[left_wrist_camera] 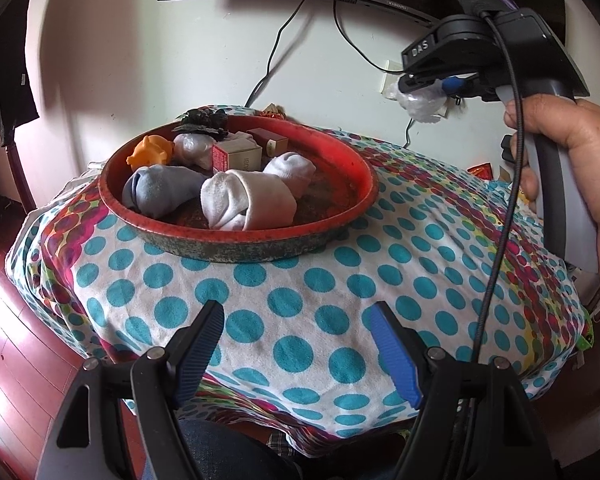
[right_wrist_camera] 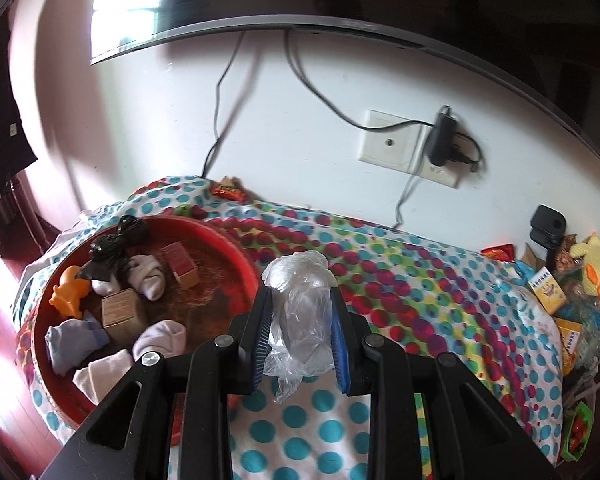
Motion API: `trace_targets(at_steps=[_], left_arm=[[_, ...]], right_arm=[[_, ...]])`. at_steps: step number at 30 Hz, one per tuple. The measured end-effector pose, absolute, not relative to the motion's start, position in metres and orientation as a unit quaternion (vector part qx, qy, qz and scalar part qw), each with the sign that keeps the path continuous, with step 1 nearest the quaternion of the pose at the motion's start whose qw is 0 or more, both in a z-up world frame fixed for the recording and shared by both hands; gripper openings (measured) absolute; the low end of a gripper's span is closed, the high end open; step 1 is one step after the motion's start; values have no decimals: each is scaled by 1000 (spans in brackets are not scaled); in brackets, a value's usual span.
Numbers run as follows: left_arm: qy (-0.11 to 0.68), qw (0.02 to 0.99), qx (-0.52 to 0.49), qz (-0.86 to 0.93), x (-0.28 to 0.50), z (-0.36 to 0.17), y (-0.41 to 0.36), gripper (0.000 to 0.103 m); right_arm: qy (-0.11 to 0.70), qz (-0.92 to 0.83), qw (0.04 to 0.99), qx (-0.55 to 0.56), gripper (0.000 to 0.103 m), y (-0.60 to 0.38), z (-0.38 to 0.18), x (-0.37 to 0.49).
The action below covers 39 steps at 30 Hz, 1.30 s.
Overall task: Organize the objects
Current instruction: 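Carry the clear plastic bag over the red tray and lower it, then open the right gripper to drop the plastic bag into the tray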
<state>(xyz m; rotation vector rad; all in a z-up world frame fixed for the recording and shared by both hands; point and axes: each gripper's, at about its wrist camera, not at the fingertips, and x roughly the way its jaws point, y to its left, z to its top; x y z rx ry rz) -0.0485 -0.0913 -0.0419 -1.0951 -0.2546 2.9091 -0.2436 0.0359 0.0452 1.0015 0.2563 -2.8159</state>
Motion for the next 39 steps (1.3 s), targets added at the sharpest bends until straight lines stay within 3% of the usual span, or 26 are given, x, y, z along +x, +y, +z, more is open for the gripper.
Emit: trace_targets(at_steps=[33,38,39], left_arm=[[-142,-3,-384,912,-69,-56,-121,77],[-133,-9,-373,918,-65,-53,-118,77],[-128,-12,-368,921,-63,-50,-117,77]], right_arm=[[132,-883,119,435,26,-69,-62,-332],[115,-889,130,424,37,-66,-55,-327],[113,-893,129,416,48,-64,-50,-323]])
